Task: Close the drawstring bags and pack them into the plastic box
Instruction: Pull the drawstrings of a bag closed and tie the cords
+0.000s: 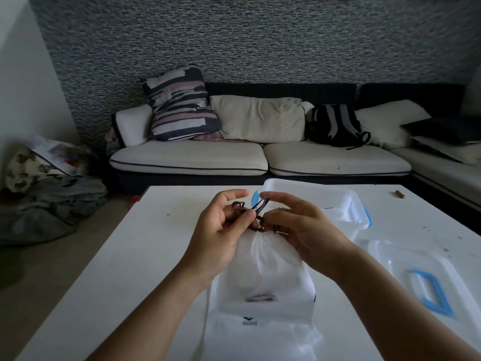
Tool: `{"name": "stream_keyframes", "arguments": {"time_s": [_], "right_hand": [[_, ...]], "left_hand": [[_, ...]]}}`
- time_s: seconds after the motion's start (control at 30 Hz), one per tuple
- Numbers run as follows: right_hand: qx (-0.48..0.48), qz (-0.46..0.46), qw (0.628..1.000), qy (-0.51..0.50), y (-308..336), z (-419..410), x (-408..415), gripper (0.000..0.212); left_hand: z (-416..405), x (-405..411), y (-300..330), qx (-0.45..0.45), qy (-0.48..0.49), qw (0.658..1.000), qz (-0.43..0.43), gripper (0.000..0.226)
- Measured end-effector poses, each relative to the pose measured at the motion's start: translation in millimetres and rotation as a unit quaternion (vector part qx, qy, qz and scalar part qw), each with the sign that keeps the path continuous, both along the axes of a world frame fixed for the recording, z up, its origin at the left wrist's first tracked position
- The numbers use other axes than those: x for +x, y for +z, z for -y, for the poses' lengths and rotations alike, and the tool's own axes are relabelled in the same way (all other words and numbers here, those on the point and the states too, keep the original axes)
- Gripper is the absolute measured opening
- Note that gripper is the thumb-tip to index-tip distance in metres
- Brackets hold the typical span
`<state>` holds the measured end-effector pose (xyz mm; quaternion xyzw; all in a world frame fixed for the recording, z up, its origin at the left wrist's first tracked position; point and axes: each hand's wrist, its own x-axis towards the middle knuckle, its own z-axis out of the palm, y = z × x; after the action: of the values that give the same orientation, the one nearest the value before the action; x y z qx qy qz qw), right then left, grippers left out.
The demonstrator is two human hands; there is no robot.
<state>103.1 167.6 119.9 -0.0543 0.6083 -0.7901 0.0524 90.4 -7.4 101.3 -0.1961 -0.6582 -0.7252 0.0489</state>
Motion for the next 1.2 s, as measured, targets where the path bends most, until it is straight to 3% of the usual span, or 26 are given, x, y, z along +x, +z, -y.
{"name": "stream_keyframes", "arguments": {"time_s": [0.1, 0.2, 0.4, 0.53, 0.83, 1.07, 1.2], "right_hand": [[-0.019, -0.012, 0.999, 0.036, 0, 2, 2, 0.026], [-0.025, -0.024, 0.999, 0.003, -2, 3, -2, 0.016], [0.152, -0.095, 0.982, -0.061, 1, 0, 0, 0.009], [0.219, -0.150, 0.960, -0.091, 9, -3, 2, 0.007], [0.225, -0.141, 0.964, 0.003, 13, -2, 7, 0.017], [0.213, -0.142, 0.966, -0.043, 8, 4, 5, 0.005], [0.209, -0.108, 0.970, -0.062, 11, 5, 5, 0.026]], "left_hand": [[1, 0, 3, 0.000, -0.015, 1.000, 0.000, 0.016], [3, -3, 1, -0.001, 0.013, 1.000, -0.001, 0.007], [1, -4, -3, -0.005, 0.059, 0.998, 0.015, 0.009], [0, -5, -3, -0.015, 0.063, 0.998, 0.021, 0.009], [1, -3, -1, -0.030, 0.061, 0.998, 0.004, 0.010], [0, -3, -1, -0.022, 0.061, 0.998, -0.017, 0.008], [0, -1, -1, -0.027, 0.052, 0.998, -0.019, 0.006]]}}
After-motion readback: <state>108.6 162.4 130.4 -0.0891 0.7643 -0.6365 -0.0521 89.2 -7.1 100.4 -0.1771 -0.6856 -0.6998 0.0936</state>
